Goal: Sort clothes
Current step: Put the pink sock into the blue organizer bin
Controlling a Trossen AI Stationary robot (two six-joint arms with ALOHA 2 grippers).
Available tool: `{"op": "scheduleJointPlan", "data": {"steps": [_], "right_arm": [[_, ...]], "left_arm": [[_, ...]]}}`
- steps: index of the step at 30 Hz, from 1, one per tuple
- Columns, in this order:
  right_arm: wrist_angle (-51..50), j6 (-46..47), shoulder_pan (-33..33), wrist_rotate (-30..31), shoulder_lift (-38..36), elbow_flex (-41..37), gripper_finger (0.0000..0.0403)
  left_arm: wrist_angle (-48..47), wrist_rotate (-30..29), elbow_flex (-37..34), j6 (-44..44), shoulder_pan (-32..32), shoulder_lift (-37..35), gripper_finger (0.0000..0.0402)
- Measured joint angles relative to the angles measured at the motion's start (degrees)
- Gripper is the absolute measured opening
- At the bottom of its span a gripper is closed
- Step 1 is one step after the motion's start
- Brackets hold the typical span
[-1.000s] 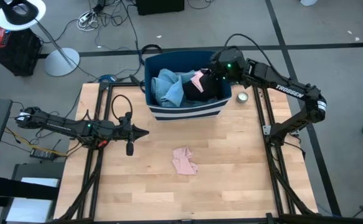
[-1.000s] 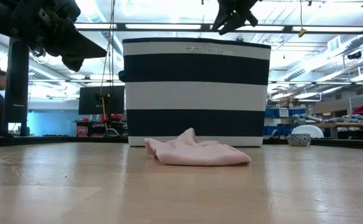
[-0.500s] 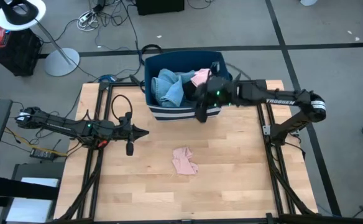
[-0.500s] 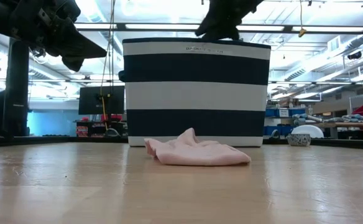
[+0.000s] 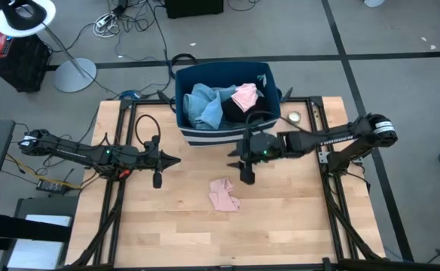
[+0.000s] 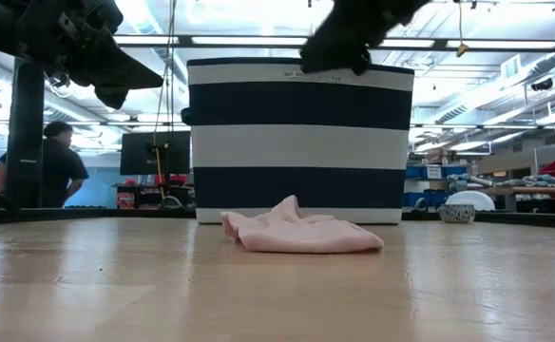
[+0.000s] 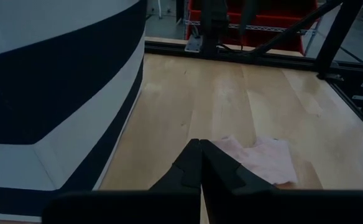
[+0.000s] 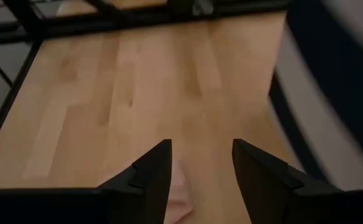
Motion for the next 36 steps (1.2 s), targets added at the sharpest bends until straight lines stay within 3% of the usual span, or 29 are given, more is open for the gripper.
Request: {"op": "scheduleJointPlan", "data": {"steps": [6,16,24,26,29,34,36], "right_arm": [[6.77,3.06,3.01,0.05,-0.02,-9.02,0.0169],[27.37,3.77,5.69,0.60,-0.04,-24.92,0.0176],[33.23,6.55,6.54,4.93,-0.04,-28.36,0.0183],[33.56,6.56,6.54,4.98,-0.04,-28.36,0.0182],[34.98,6.56,6.54,5.04,-0.04,-28.36,0.0182],[36.17,6.53,6.54,5.15,-0.04,-28.36,0.0182],[35.98,6.57,6.54,5.15,-0.04,-28.36,0.0181]], "left_arm": [[0.00,0.00,0.00,0.00,-0.01,0.00,0.0006],[0.00,0.00,0.00,0.03,0.01,0.01,0.0006],[0.14,0.21,-0.21,2.28,-0.01,0.08,0.0006],[1.58,3.23,-1.57,4.32,0.02,0.07,0.0006],[7.23,9.25,-6.04,5.82,-0.03,0.14,0.0006],[26.03,8.62,-15.54,7.34,0.02,0.09,0.0006],[28.90,7.98,-16.94,7.54,0.16,0.12,0.0006]]}}
